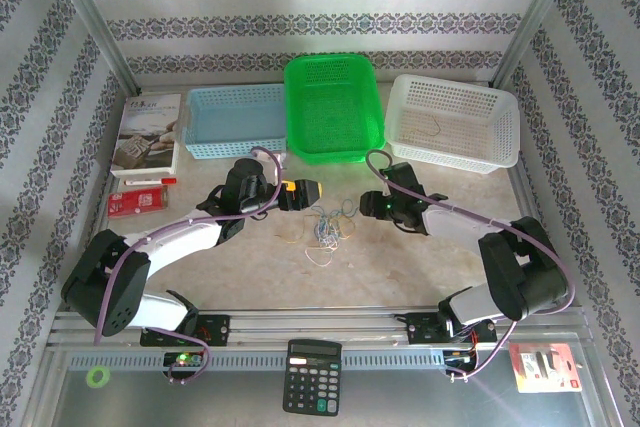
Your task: Untangle the cables
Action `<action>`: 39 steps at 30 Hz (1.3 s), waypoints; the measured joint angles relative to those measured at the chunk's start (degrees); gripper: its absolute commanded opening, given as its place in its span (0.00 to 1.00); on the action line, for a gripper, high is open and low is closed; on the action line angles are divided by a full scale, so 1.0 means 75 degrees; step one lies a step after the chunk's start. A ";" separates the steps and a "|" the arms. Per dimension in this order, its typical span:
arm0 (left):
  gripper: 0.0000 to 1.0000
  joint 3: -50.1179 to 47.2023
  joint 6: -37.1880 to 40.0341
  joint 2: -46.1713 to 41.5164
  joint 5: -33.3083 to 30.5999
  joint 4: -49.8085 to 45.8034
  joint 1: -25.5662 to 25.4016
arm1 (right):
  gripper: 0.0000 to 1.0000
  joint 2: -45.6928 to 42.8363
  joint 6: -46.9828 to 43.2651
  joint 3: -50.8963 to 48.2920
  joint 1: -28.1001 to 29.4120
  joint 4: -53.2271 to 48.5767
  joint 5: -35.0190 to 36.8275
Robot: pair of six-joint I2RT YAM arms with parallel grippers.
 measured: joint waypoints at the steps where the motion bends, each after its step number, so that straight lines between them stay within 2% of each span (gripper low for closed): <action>1: 1.00 0.0000 0.0000 0.0000 0.0000 0.0003 0.0000 | 0.50 -0.0003 0.0000 -0.0041 0.0009 0.0000 0.0026; 9: 1.00 0.0000 -0.0032 0.0000 0.0000 0.0003 0.0000 | 0.40 -0.0003 0.0029 -0.0201 0.0012 -0.0047 0.0163; 13: 1.00 0.0000 -0.0067 0.0000 0.0000 0.0003 0.0000 | 0.38 -0.0003 0.0061 -0.0265 0.0012 -0.0041 0.0163; 16: 1.00 0.0000 -0.0090 0.0000 0.0000 0.0003 0.0000 | 0.33 0.0000 0.0073 -0.0291 0.0012 -0.0035 0.0163; 22: 1.00 0.0000 -0.0093 -0.0003 0.0000 0.0003 0.0000 | 0.15 0.0114 0.0076 -0.0291 0.0012 0.0061 0.0166; 24: 1.00 0.0000 -0.0099 -0.0003 0.0000 0.0003 0.0000 | 0.03 0.0198 0.0073 -0.0291 0.0012 0.0090 0.0160; 25: 1.00 0.0000 -0.0108 -0.0003 0.0000 0.0003 0.0000 | 0.00 0.0236 0.0055 -0.0291 0.0012 0.0099 0.0157; 32: 1.00 0.0000 -0.0111 -0.0009 0.0003 0.0003 0.0000 | 0.00 0.0111 -0.0026 -0.0172 0.0012 -0.0055 0.0044; 39: 1.00 0.0003 0.0099 -0.0102 0.0009 -0.0044 0.0000 | 0.00 -0.1606 -0.0195 0.0702 0.0189 -0.0650 -0.0204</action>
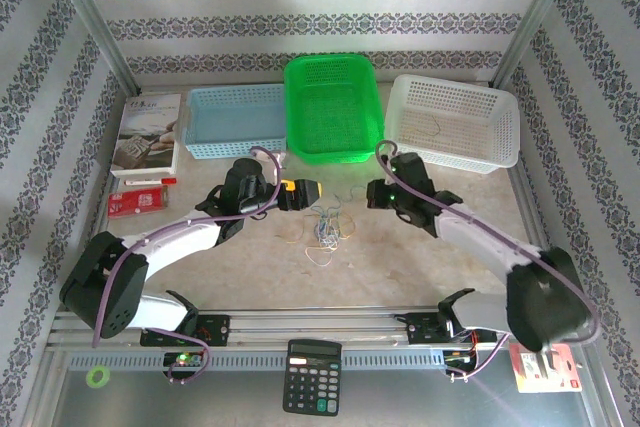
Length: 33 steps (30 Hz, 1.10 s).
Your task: Untangle the cables
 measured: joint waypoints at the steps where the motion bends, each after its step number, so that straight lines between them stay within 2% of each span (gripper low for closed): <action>1: 1.00 0.0003 0.0038 -0.0003 0.0003 -0.0012 0.0000 | 0.00 -0.0265 -0.0020 0.0204 0.0035 -0.0052 -0.0061; 9: 1.00 0.0420 0.0490 0.0003 0.0198 -0.0108 0.0000 | 0.00 -0.1218 -0.0090 0.1172 0.0221 -0.0335 -0.0621; 17: 1.00 0.1148 0.0799 0.0379 0.0833 -0.0082 0.0000 | 0.00 -0.1256 -0.0087 0.1658 0.0376 -0.0577 -0.1110; 24: 0.97 0.1460 0.0863 0.0941 0.1510 0.0102 -0.0020 | 0.00 -0.1125 -0.0064 0.2288 0.0822 -0.0731 -0.1297; 28: 0.89 0.1457 0.0883 0.1005 0.1533 0.0251 -0.0020 | 0.00 -0.1035 -0.0052 0.2632 0.0953 -0.0714 -0.1373; 33: 0.71 0.1457 0.0877 0.1169 0.1542 0.0481 -0.0058 | 0.00 -0.0988 0.0114 0.3159 0.1023 -0.0644 -0.1454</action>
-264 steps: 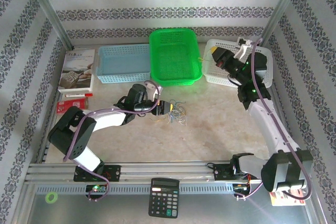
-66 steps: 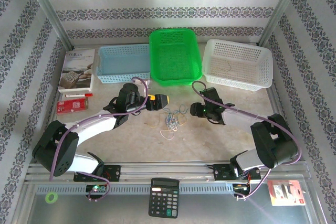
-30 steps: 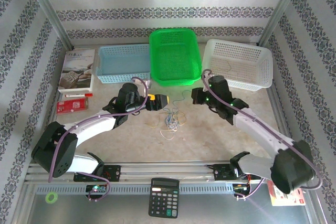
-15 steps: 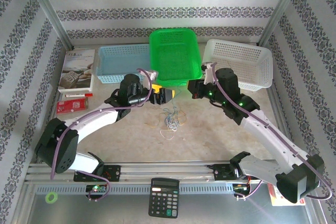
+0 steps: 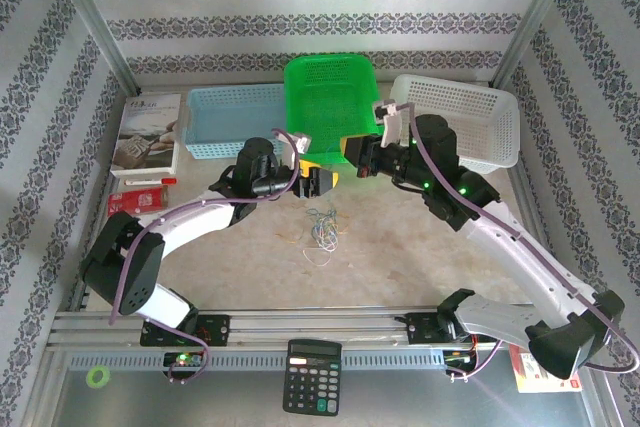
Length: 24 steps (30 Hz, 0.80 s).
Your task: Untangle the cables
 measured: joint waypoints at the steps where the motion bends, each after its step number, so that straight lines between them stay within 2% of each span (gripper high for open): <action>1: 0.68 0.0000 -0.0017 0.0064 0.0017 0.0055 0.0000 | 0.00 0.0000 0.0029 0.0102 0.0000 0.0052 -0.0003; 10: 0.54 -0.0443 -0.0251 0.0516 0.0047 0.0595 0.0000 | 0.00 0.0181 0.0478 0.1099 0.0000 0.0790 -0.0085; 19: 0.49 -0.0787 -0.0350 0.0799 0.0047 0.0959 0.0000 | 0.00 0.0679 0.0784 0.2512 -0.0023 0.1326 -0.0085; 24: 0.44 -0.0892 -0.0408 0.0854 0.0050 0.1110 0.0000 | 0.00 0.1000 0.1145 0.3159 -0.0286 0.1810 -0.0099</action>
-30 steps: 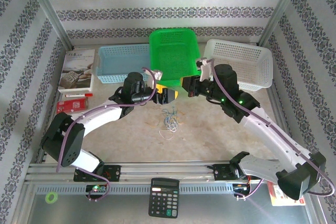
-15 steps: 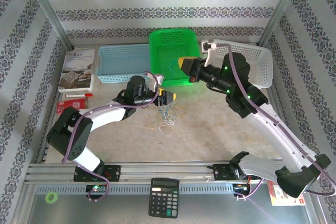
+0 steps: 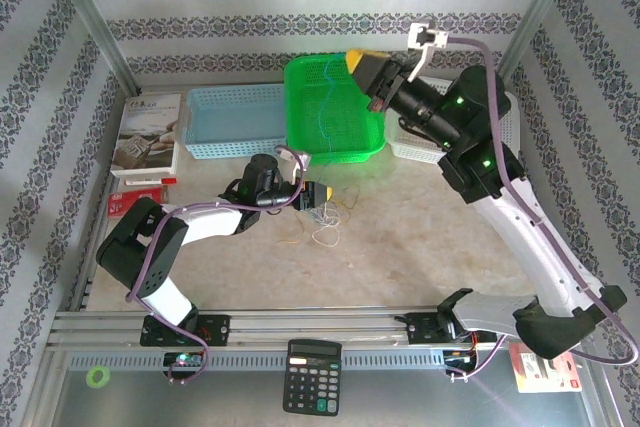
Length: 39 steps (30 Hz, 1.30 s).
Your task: Untangle the cables
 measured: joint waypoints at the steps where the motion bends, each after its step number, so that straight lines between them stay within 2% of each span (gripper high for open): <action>1: 0.43 -0.0023 -0.0017 0.0000 0.0003 0.0038 0.0000 | 0.00 0.0076 0.0093 0.0143 -0.0073 0.0099 -0.0015; 10: 0.37 -0.0277 -0.0134 0.0207 0.0023 0.0344 0.0000 | 0.00 0.0781 0.0510 0.1600 -0.0391 0.0737 -0.0006; 16: 0.39 -0.0513 -0.0254 0.0353 0.0023 0.0589 0.0000 | 0.00 0.1378 0.0697 0.2751 -0.0589 0.1055 0.0052; 20: 0.50 -0.0595 -0.0347 0.0358 0.0026 0.0667 0.0000 | 0.00 0.1775 0.0793 0.3226 -0.0697 0.1125 0.0047; 26: 0.68 -0.0656 -0.0501 0.0122 0.0020 0.0694 0.0000 | 0.00 0.2305 0.0836 0.3261 -0.1081 0.1157 0.0055; 39: 0.96 -0.0667 -0.0271 -0.1684 -0.0379 0.0187 0.0003 | 0.00 0.4159 0.1075 0.2830 -0.1836 0.1332 -0.0047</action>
